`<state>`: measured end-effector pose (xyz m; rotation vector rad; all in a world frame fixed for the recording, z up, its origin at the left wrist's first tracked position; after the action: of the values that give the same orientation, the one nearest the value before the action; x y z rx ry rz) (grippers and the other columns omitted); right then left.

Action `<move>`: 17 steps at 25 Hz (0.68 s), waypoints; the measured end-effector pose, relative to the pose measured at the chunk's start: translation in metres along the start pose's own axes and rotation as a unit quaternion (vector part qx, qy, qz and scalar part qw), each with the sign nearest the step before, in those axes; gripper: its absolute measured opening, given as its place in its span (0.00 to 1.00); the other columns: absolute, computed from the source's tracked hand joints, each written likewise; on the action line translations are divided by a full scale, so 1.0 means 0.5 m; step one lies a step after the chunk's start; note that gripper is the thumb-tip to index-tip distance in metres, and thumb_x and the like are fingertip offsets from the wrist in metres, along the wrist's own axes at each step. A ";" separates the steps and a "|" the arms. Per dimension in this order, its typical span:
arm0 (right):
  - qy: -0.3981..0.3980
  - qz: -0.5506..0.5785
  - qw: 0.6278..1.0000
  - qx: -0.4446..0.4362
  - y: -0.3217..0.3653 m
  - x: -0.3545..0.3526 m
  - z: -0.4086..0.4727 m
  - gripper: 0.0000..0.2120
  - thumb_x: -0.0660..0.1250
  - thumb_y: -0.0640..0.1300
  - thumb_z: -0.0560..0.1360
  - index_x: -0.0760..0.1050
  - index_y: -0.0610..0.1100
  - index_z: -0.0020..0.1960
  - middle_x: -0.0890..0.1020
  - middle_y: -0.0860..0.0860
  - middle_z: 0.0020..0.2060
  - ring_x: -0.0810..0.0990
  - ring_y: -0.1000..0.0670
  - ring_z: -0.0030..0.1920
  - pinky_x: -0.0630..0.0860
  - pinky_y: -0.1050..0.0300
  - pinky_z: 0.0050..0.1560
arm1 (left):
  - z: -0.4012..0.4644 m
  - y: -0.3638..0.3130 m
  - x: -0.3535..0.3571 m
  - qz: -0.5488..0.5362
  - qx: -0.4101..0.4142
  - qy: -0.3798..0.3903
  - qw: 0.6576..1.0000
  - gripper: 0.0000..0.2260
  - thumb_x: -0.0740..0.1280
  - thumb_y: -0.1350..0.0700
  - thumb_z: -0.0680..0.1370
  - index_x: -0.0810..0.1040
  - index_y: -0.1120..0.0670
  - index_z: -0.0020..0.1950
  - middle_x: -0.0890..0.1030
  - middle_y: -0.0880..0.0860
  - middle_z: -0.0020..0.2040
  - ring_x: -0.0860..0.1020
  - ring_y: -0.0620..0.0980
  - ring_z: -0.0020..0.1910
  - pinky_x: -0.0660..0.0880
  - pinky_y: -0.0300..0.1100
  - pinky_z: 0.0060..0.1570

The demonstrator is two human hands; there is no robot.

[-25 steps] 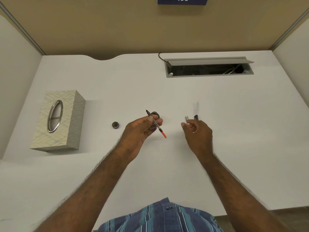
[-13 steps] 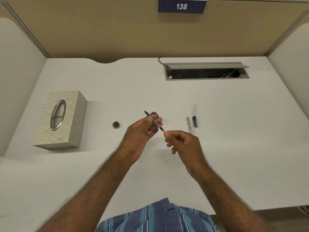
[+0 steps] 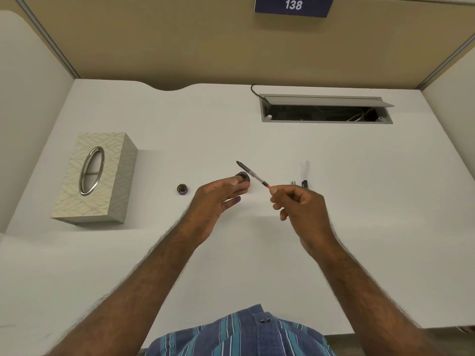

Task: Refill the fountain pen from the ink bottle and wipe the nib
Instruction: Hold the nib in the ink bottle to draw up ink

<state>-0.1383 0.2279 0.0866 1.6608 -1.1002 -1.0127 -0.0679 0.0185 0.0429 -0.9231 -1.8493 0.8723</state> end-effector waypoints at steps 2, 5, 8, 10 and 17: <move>-0.002 -0.045 0.999 -0.011 0.013 -0.013 0.023 0.03 0.77 0.45 0.78 0.89 0.46 0.47 0.88 0.53 0.35 0.83 0.57 0.34 0.77 0.64 0.31 | 0.008 0.003 -0.029 0.041 0.007 -0.037 0.998 0.13 0.73 0.52 0.78 0.87 0.53 0.61 0.89 0.55 0.61 0.85 0.53 0.64 0.77 0.53 0.69; -0.002 -0.128 0.992 -0.021 0.031 -0.033 0.054 0.04 0.78 0.46 0.77 0.89 0.47 0.46 0.89 0.50 0.36 0.84 0.58 0.33 0.77 0.64 0.33 | 0.031 0.010 -0.070 0.112 0.021 -0.106 0.988 0.13 0.75 0.52 0.75 0.86 0.50 0.59 0.90 0.50 0.56 0.85 0.51 0.63 0.77 0.54 0.71; 0.012 -0.203 0.979 -0.027 0.044 -0.041 0.080 0.05 0.78 0.47 0.77 0.89 0.46 0.45 0.89 0.51 0.36 0.85 0.54 0.37 0.80 0.59 0.39 | 0.061 0.019 -0.089 0.145 0.039 -0.124 0.981 0.11 0.71 0.62 0.81 0.84 0.52 0.62 0.90 0.49 0.55 0.85 0.48 0.62 0.76 0.52 0.72; 0.018 -0.257 0.965 -0.041 0.055 -0.040 0.094 0.05 0.78 0.47 0.76 0.89 0.47 0.42 0.87 0.56 0.33 0.82 0.60 0.33 0.75 0.69 0.34 | 0.078 0.019 -0.092 0.183 0.050 -0.122 0.974 0.14 0.69 0.66 0.82 0.82 0.55 0.66 0.88 0.51 0.59 0.84 0.50 0.63 0.76 0.51 0.72; 0.045 -0.379 0.921 -0.082 0.093 -0.013 0.126 0.06 0.76 0.48 0.76 0.87 0.50 0.42 0.87 0.52 0.36 0.86 0.46 0.35 0.72 0.71 0.24 | 0.106 0.021 -0.060 0.303 0.092 -0.054 0.947 0.21 0.71 0.67 0.80 0.78 0.56 0.73 0.83 0.53 0.69 0.79 0.50 0.70 0.72 0.47 0.74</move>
<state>-0.2098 0.2095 0.1138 2.0077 -0.2649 -1.4369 -0.1030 -0.0128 0.0024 -1.3736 -1.5459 1.4638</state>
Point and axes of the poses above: each hand's wrist, its own z-axis towards the middle knuckle, its own x-axis out of the palm, y = z × x, the point moved 5 cm from there along z, towards the middle knuckle
